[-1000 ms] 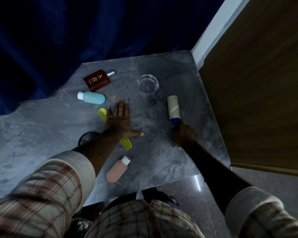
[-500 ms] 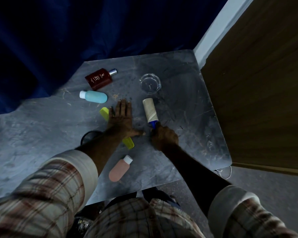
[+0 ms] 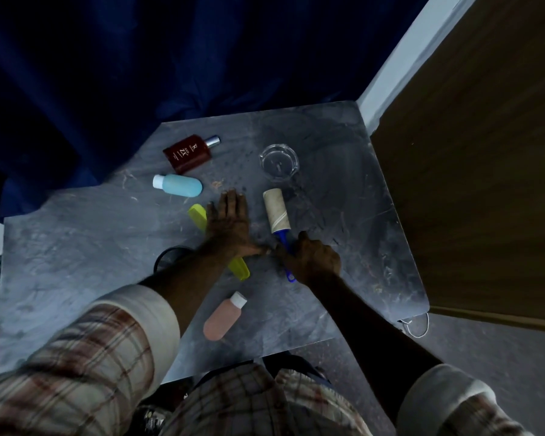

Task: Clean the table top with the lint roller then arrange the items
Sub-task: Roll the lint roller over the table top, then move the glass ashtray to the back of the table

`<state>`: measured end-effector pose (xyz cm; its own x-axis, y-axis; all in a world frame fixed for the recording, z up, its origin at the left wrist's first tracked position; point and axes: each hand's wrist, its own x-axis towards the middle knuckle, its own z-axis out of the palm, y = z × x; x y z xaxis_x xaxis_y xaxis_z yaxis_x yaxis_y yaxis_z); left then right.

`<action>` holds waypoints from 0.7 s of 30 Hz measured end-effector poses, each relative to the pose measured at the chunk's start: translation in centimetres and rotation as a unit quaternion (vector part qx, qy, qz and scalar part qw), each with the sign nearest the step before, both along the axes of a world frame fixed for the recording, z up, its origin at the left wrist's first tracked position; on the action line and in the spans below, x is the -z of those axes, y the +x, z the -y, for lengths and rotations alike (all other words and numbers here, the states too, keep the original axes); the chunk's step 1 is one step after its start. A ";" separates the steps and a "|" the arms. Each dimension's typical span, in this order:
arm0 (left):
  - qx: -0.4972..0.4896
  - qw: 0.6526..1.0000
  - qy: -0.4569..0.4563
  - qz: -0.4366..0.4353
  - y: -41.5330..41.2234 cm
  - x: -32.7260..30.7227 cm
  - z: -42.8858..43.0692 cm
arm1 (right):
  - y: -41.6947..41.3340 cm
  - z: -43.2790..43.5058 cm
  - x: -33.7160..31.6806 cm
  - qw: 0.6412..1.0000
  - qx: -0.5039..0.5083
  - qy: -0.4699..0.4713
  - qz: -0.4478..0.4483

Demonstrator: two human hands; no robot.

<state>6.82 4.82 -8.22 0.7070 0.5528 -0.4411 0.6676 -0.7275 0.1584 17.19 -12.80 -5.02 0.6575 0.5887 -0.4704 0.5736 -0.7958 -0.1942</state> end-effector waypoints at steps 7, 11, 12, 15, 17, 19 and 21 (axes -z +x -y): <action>-0.026 0.998 -0.038 -0.030 1.5 -1.9 -0.8 | 3.3 -0.3 -1.3 0.995 0.094 0.044 0.008; -0.039 0.999 -0.026 -0.020 1.4 -2.4 -1.0 | 7.3 -2.3 -2.5 0.988 0.115 0.095 -0.031; -0.044 0.999 -0.025 -0.016 1.5 -2.6 -1.3 | 8.3 -3.0 -2.7 0.986 0.117 0.107 -0.046; -0.045 0.999 -0.018 -0.006 1.7 -3.0 -2.2 | 10.9 -5.5 -2.7 0.969 0.161 0.151 -0.113; -0.039 0.999 -0.009 -0.006 1.8 -3.1 -2.4 | 12.2 -6.9 -2.2 0.957 0.191 0.167 -0.143; -0.035 0.999 -0.006 -0.008 1.7 -3.0 -2.3 | 13.1 -8.0 -1.4 0.956 0.186 0.167 -0.151; -0.038 0.999 -0.005 -0.007 1.6 -2.9 -2.1 | 13.7 -8.8 -0.7 0.956 0.181 0.171 -0.157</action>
<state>8.41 6.87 -5.34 0.6564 0.6008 -0.4563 0.7237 -0.6723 0.1559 30.90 -3.98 -4.33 0.7053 0.5041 -0.4984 0.1438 -0.7902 -0.5957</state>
